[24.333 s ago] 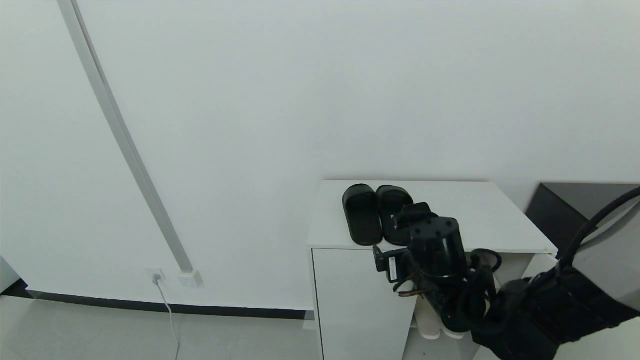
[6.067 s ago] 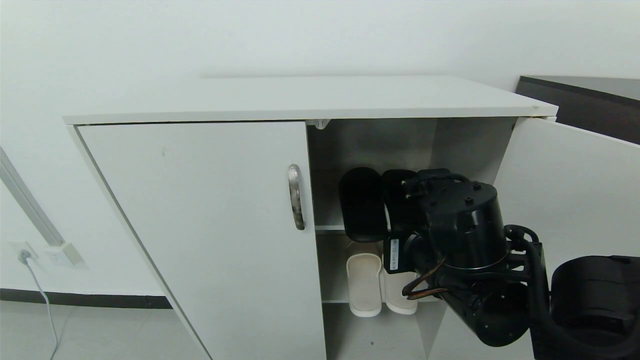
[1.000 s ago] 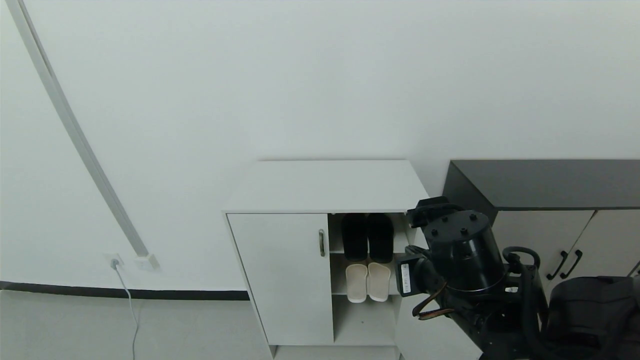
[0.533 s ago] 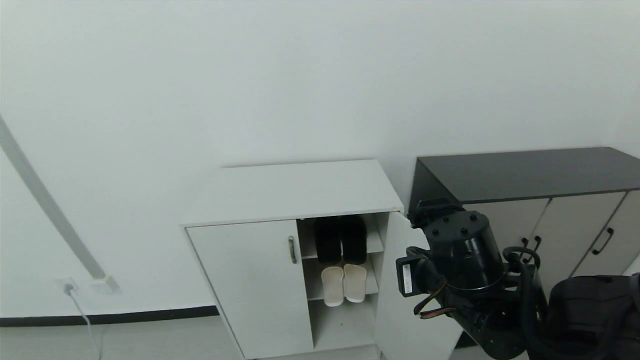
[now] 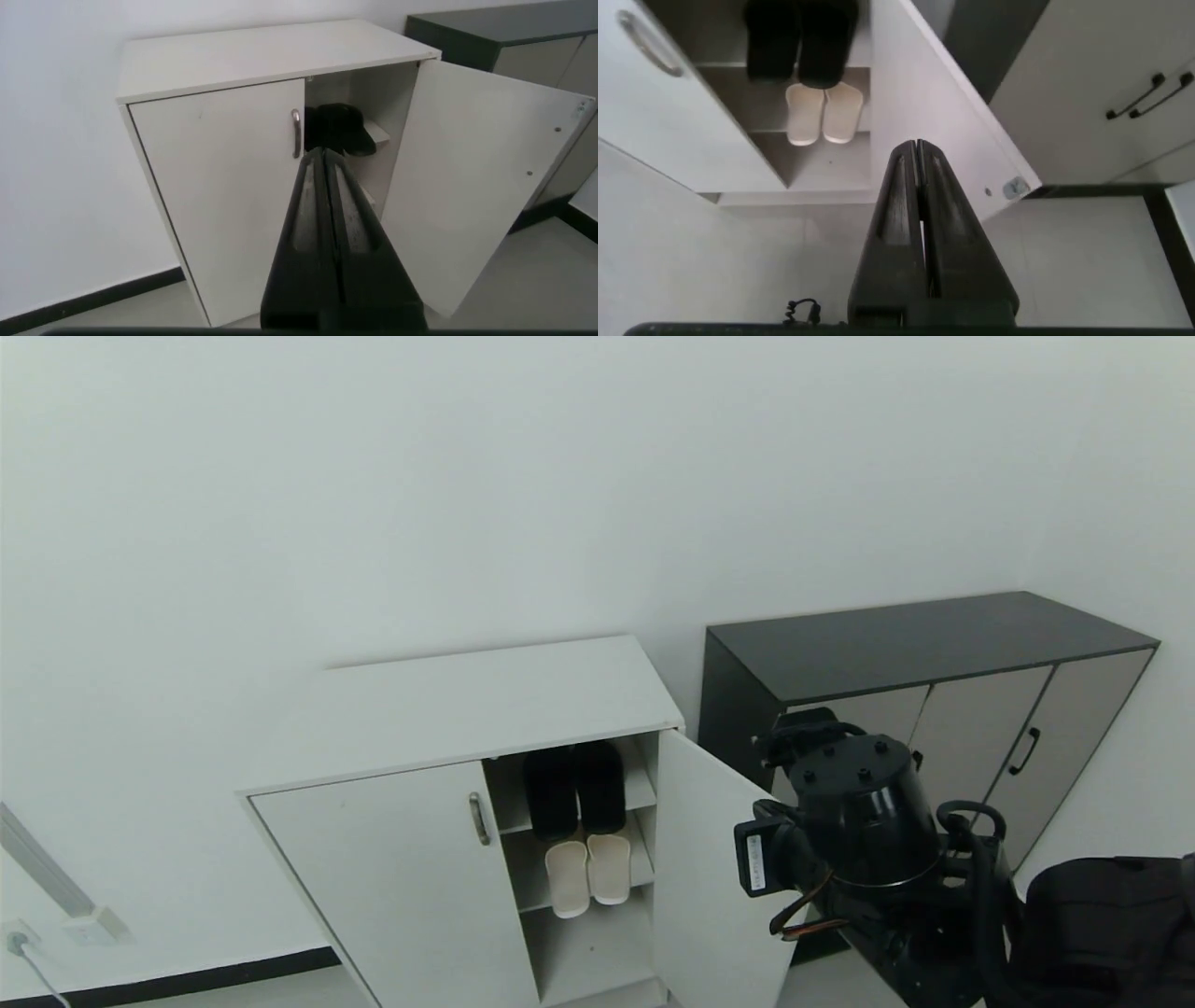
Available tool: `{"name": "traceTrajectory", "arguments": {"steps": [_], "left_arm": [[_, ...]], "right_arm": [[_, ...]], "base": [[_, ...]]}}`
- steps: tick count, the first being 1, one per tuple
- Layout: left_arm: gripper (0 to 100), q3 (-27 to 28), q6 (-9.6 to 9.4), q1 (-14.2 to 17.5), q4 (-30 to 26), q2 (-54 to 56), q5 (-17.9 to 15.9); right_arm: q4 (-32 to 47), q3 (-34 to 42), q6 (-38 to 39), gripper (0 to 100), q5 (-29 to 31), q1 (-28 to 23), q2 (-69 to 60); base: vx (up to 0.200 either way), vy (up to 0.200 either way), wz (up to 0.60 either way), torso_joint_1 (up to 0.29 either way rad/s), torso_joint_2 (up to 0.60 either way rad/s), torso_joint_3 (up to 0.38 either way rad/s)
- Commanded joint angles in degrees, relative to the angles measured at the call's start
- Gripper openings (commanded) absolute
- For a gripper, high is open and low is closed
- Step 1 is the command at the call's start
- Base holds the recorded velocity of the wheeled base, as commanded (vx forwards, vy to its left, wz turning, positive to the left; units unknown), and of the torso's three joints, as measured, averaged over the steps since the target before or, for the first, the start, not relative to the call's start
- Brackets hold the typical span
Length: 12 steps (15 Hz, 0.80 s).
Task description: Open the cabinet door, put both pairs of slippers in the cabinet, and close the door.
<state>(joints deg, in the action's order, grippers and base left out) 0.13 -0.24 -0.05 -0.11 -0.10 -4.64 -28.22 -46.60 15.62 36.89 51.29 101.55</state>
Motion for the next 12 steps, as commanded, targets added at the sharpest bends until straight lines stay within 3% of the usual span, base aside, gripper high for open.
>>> {"name": "traceTrajectory", "arguments": {"steps": [1,2,9,11,12], "left_arm": [[0,0.04,-0.02,0.05,0.02,0.01,-0.01],[0,0.04,-0.02,0.05,0.02,0.01,-0.10],[0,0.04,0.07,0.05,0.02,0.01,-0.01],[0,0.04,-0.02,0.05,0.11,0.01,-0.01],[0,0.04,-0.02,0.05,0.02,0.01,-0.01]], "right_arm": [[0.01,0.02,0.03,0,0.03,-0.13,0.05],[0.01,0.02,0.03,0,0.03,-0.13,0.14],[0.01,0.29,0.03,0,0.03,-0.31,0.32],[0.01,-0.24,-0.06,0,-0.06,-1.54,0.76],[-0.52,-2.35,-1.73,0,-1.29,-5.41,2.87]], "base": [[0.000,0.000,0.00,0.000,0.00,0.000],[0.000,0.000,0.00,0.000,0.00,0.000],[-0.200,0.000,0.00,0.002,0.00,-0.001],[0.000,0.000,0.00,0.000,0.00,0.000],[0.000,0.000,0.00,0.000,0.00,0.000]]}}
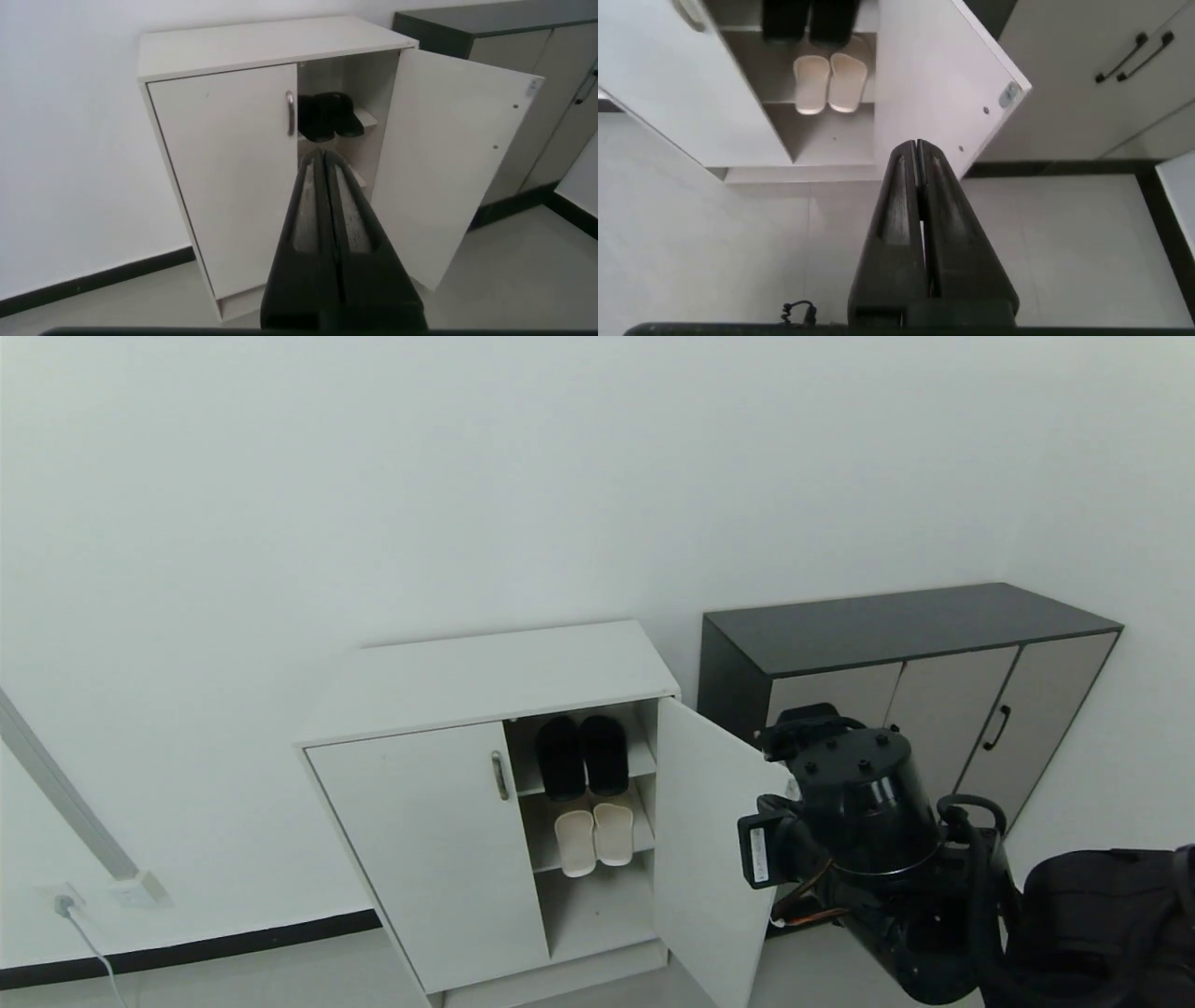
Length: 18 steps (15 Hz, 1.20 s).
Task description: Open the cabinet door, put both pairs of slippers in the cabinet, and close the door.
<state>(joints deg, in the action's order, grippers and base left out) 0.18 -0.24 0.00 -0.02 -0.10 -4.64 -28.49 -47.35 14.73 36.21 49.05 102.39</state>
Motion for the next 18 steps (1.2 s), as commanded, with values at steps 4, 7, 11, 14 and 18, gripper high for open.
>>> {"name": "traceTrajectory", "arguments": {"steps": [4,7,11,14,18], "left_arm": [[0,-0.01,-0.02,0.00,0.02,0.01,-0.01],[0,-0.01,-0.02,0.00,-0.06,0.01,-0.01],[0,-0.09,-0.02,0.00,-0.06,0.01,-0.01],[0,-0.09,-0.02,0.00,0.02,0.01,-0.01],[0,-0.01,-0.02,0.00,-0.06,0.01,-0.01]], "right_arm": [[1.16,-10.84,-4.79,0,-10.10,-13.55,4.66],[8.19,-21.65,-4.18,0,-15.11,-19.17,10.11],[8.71,-28.33,-3.92,0,-16.96,-22.60,17.41],[8.80,-31.14,-3.12,0,-17.75,-23.92,22.33],[8.80,-34.21,-3.04,0,-17.75,-25.24,26.72]], "base": [[0.000,0.000,0.00,0.000,0.00,0.000],[0.000,0.000,0.00,0.000,0.00,0.000],[0.000,0.000,0.00,0.000,0.00,0.000],[0.000,0.000,0.00,0.000,0.00,0.000],[0.000,0.000,0.00,0.000,0.00,0.000]]}}
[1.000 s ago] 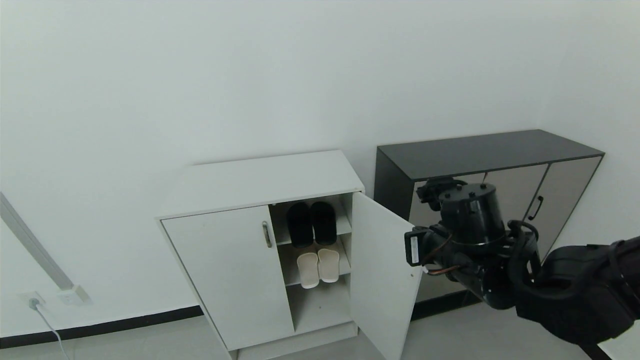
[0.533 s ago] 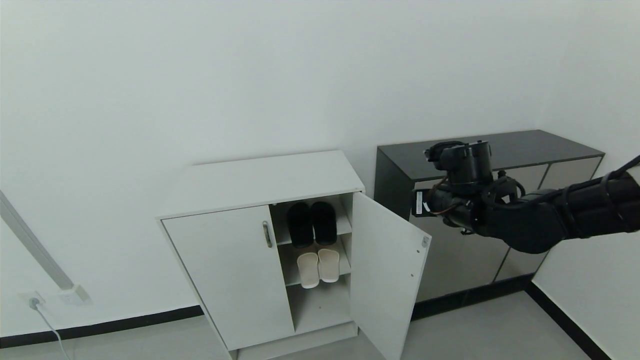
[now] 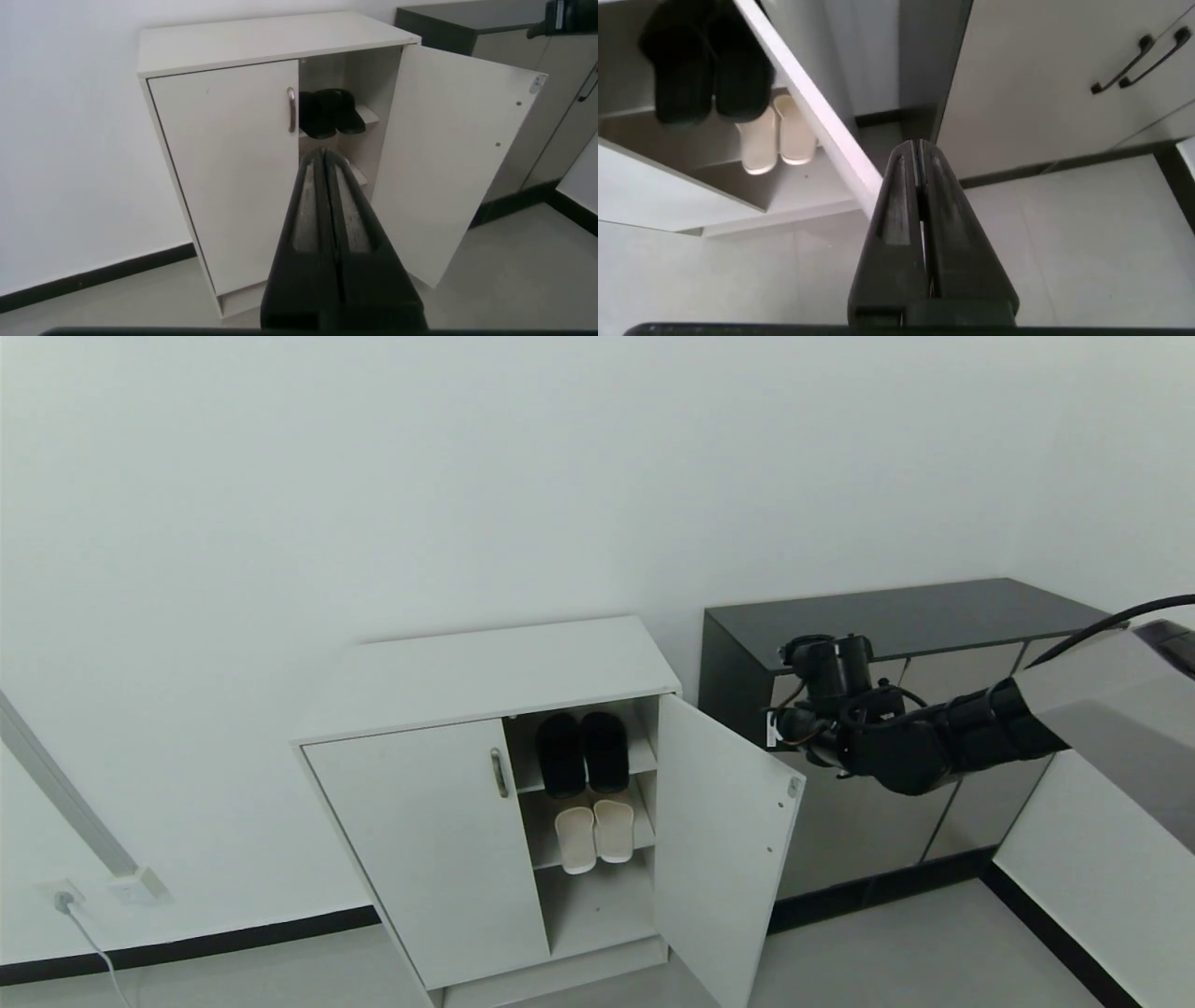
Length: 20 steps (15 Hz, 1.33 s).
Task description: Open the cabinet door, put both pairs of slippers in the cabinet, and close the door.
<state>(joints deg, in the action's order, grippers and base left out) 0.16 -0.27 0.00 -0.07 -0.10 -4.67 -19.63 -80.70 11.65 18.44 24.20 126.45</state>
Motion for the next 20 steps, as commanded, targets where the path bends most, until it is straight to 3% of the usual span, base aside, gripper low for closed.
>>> {"name": "traceTrajectory", "arguments": {"steps": [1,12,16,20], "left_arm": [[0,0.02,0.00,0.00,-0.01,0.01,0.01],[0,0.02,0.00,0.00,-0.01,0.01,0.01],[0,0.02,0.00,0.00,-0.01,0.01,0.01],[0,0.02,0.00,0.00,-0.01,0.01,0.01]], "right_arm": [[-0.06,-1.21,0.04,0,0.01,-0.56,3.45],[0.03,-1.04,0.12,0,0.01,-0.12,5.30],[0.03,0.37,0.04,0,0.19,1.82,4.94],[-0.24,3.01,1.18,0,0.28,7.09,2.75]], "base": [[0.000,0.000,0.00,0.000,0.00,0.000],[0.000,0.000,0.00,0.000,0.00,0.000],[0.000,0.000,0.00,0.000,0.00,0.000],[0.000,0.000,0.00,0.000,0.00,0.000]]}}
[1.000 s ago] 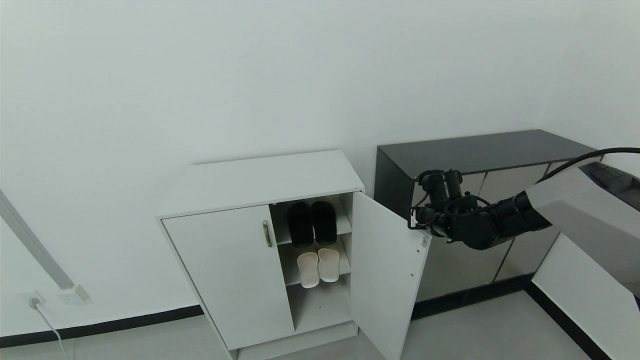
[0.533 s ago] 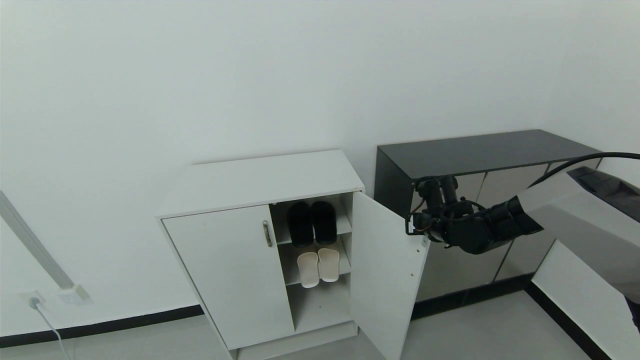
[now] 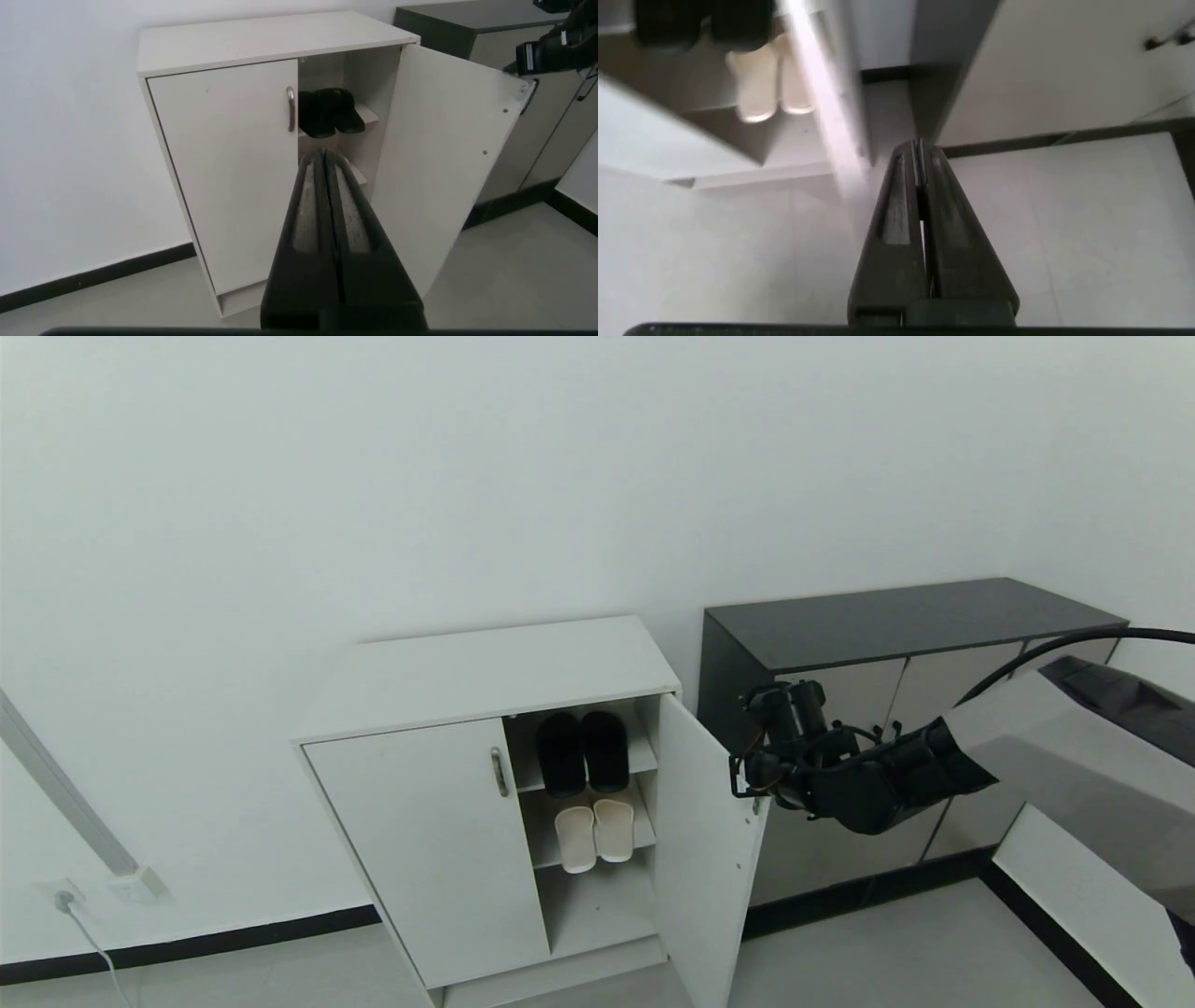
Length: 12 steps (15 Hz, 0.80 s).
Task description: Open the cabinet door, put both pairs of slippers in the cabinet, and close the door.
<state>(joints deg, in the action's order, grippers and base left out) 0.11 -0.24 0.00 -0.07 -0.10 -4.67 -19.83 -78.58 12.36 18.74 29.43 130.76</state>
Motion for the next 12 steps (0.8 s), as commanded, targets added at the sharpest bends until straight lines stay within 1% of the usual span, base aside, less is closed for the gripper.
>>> {"name": "traceTrajectory", "arguments": {"steps": [1,4,7,9,12], "left_arm": [[0,0.07,-0.02,0.00,-0.01,0.01,0.01],[0,-0.02,-0.02,0.00,-0.01,0.01,0.01],[0,0.07,-0.02,0.00,-0.01,0.01,0.01],[0,0.07,-0.02,0.00,-0.01,0.01,0.01],[0,0.07,0.07,0.00,-0.01,0.01,0.01]], "right_arm": [[0.06,1.68,1.44,0,-0.02,3.97,-2.52],[0.06,3.61,1.70,0,-0.02,8.36,-5.42],[-0.29,5.81,1.61,0,0.07,11.18,-9.12],[-0.38,7.83,1.00,0,0.16,12.41,-11.75],[-1.00,10.20,-0.06,0,-0.10,12.94,-14.65]], "base": [[0.000,0.000,0.00,0.000,0.00,0.000],[0.000,0.000,0.00,0.000,0.00,0.000],[0.000,0.000,0.00,0.000,0.00,0.000],[0.000,0.000,0.00,0.000,0.00,0.000],[0.000,0.000,0.00,0.000,0.00,0.000]]}}
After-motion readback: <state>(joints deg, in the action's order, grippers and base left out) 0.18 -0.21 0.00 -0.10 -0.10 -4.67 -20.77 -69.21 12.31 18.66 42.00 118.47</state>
